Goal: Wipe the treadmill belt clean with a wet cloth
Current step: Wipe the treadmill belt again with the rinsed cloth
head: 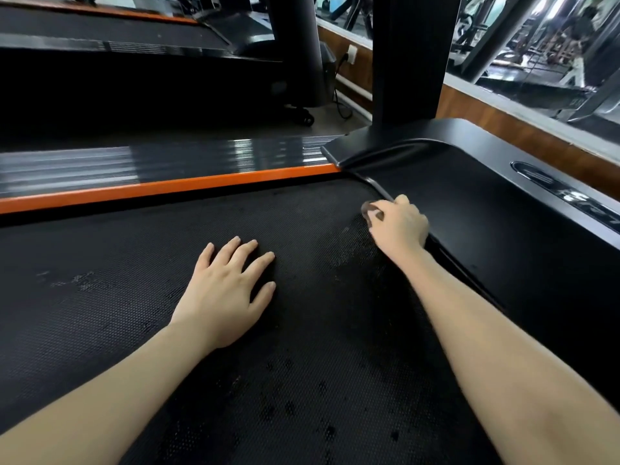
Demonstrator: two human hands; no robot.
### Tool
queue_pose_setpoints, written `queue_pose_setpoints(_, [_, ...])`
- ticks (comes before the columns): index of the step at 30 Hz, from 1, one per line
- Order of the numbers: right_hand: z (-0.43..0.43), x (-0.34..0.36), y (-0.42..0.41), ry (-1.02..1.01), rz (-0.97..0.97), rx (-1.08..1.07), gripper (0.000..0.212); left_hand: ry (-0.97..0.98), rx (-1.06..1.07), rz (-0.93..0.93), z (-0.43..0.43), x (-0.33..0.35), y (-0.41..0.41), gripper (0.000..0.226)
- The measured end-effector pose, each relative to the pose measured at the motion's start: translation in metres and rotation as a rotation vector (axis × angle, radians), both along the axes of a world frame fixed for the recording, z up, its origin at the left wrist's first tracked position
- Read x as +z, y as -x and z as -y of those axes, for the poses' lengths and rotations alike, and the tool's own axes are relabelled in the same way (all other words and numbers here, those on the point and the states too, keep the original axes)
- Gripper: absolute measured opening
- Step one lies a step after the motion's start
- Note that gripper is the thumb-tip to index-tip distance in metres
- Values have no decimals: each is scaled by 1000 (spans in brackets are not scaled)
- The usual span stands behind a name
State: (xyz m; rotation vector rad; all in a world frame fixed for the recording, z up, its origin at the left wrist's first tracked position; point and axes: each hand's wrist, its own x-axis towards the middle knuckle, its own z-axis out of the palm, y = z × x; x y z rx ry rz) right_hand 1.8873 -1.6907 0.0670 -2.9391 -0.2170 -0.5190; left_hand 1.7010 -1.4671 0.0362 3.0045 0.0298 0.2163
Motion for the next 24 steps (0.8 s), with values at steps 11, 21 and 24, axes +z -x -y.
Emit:
queue_pose_setpoints(11, [-18, -8, 8, 79, 11, 245, 29, -21, 98, 8, 1, 3, 5, 73])
queue_pose_setpoints(21, [-79, -7, 24, 21, -44, 579, 32, 46, 96, 5, 1, 3, 5, 83])
queue_pose_setpoints(24, [-35, 1, -30, 127, -27, 182, 32, 35, 97, 7, 1, 1, 5, 80])
